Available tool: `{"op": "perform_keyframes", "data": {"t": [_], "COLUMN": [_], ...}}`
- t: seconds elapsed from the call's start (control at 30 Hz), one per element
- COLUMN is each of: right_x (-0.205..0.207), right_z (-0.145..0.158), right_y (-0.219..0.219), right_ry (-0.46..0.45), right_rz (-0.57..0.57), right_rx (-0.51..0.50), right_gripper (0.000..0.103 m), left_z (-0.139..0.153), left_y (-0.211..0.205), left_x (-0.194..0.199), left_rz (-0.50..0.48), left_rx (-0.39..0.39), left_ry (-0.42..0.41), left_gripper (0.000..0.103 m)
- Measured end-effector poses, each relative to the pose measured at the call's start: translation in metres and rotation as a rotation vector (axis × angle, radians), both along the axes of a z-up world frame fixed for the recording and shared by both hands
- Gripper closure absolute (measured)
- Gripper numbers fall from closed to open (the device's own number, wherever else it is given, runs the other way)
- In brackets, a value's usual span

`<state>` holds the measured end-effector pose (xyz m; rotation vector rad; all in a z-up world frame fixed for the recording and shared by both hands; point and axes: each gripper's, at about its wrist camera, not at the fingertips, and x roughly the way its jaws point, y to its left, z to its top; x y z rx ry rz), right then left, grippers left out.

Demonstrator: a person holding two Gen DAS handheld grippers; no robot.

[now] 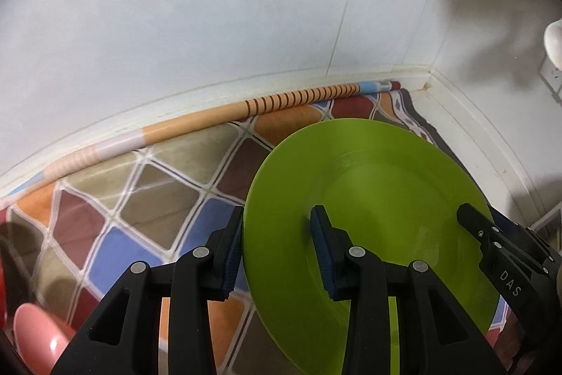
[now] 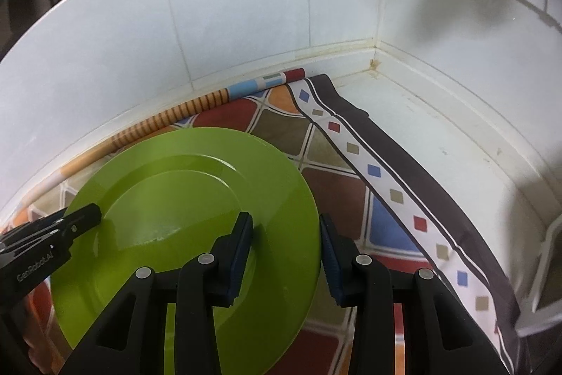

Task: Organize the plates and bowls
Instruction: 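Carry the green plate with both grippers toward the blue-and-white plate stack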

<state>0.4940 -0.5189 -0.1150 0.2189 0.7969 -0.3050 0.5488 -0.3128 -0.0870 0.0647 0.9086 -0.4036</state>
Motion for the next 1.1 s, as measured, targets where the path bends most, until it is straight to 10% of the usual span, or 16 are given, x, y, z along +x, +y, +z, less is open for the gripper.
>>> {"op": "perform_keyframes", "data": {"t": [1.1], "right_x": [-0.118], "right_z": [0.087], "right_y": [0.163], "right_ry": [-0.181], "right_rz": [0.251], "right_rx": [-0.094], "right_gripper": [0.064], "left_z": [0.078], "left_y": [0.196], "left_x": [-0.15], "left_rz": [0.267], "left_rx": [-0.067], "left_ry": [-0.162], "left_gripper": [0.066]}}
